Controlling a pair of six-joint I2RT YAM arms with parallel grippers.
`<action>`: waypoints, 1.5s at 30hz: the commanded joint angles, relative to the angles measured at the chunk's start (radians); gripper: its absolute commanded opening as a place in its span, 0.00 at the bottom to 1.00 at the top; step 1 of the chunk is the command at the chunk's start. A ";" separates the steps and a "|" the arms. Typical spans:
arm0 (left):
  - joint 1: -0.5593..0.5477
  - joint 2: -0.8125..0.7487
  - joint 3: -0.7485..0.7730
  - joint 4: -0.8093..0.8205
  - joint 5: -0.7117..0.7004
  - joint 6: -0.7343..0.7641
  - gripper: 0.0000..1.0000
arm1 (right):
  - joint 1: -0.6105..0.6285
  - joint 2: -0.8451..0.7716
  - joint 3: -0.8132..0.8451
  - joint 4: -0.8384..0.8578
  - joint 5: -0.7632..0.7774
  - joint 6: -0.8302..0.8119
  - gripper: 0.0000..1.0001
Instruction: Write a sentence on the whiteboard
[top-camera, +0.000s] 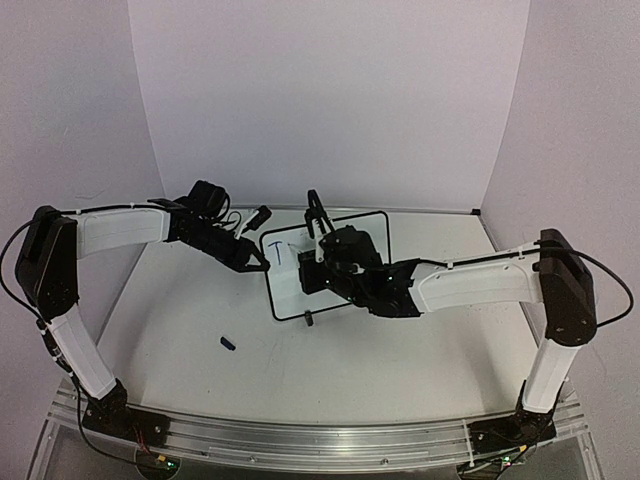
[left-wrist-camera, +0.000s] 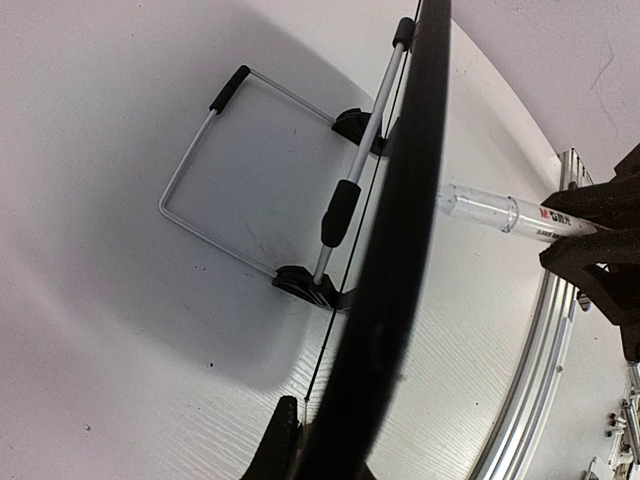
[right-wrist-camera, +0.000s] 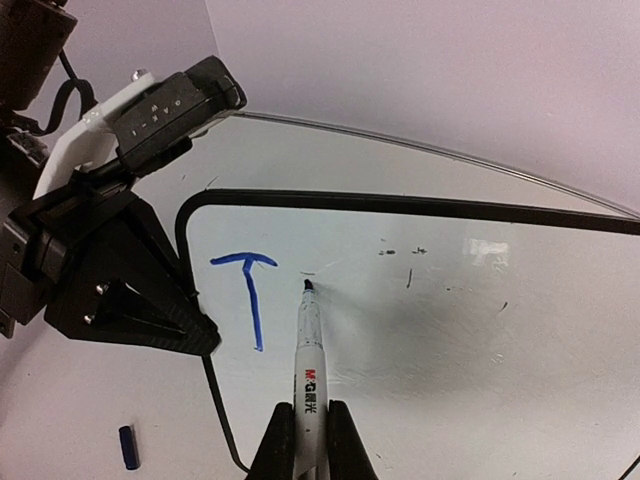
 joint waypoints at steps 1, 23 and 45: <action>0.001 -0.012 0.011 -0.006 -0.058 -0.005 0.00 | -0.006 0.003 0.012 0.018 -0.019 -0.014 0.00; 0.001 -0.014 0.013 -0.009 -0.060 -0.003 0.00 | -0.006 0.011 -0.013 -0.046 -0.057 0.004 0.00; 0.001 -0.017 0.011 -0.011 -0.060 -0.003 0.00 | -0.006 -0.013 0.025 -0.070 0.061 -0.005 0.00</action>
